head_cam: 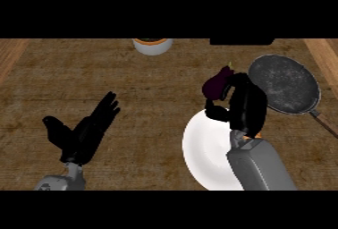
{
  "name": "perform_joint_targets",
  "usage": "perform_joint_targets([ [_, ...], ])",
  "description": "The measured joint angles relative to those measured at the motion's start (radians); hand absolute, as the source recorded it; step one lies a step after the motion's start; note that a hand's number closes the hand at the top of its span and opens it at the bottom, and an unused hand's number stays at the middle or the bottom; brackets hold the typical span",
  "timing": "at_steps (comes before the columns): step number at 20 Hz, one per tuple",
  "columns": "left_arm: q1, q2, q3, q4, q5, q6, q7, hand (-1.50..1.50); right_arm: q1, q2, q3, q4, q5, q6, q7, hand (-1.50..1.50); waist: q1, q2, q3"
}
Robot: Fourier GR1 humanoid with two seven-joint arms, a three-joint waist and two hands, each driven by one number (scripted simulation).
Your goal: Pick the eggplant from the plate and place it in the pan
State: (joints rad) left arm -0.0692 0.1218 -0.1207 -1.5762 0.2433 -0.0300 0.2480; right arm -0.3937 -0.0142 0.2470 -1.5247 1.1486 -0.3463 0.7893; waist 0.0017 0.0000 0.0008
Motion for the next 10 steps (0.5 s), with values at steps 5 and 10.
perform_joint_targets([
  [5,-0.008,-0.012,0.003,0.016,-0.009,-0.009,-0.009,0.00,-0.013,-0.071,-0.102,0.100,-0.046,-0.048,-0.102,1.50,0.002,0.001,0.000],
  [10,-0.006,-0.029,-0.010,0.026,-0.021,-0.013,-0.012,0.00,-0.087,-0.138,-0.200,0.307,-0.058,-0.145,-0.212,1.50,0.008,0.004,0.000],
])
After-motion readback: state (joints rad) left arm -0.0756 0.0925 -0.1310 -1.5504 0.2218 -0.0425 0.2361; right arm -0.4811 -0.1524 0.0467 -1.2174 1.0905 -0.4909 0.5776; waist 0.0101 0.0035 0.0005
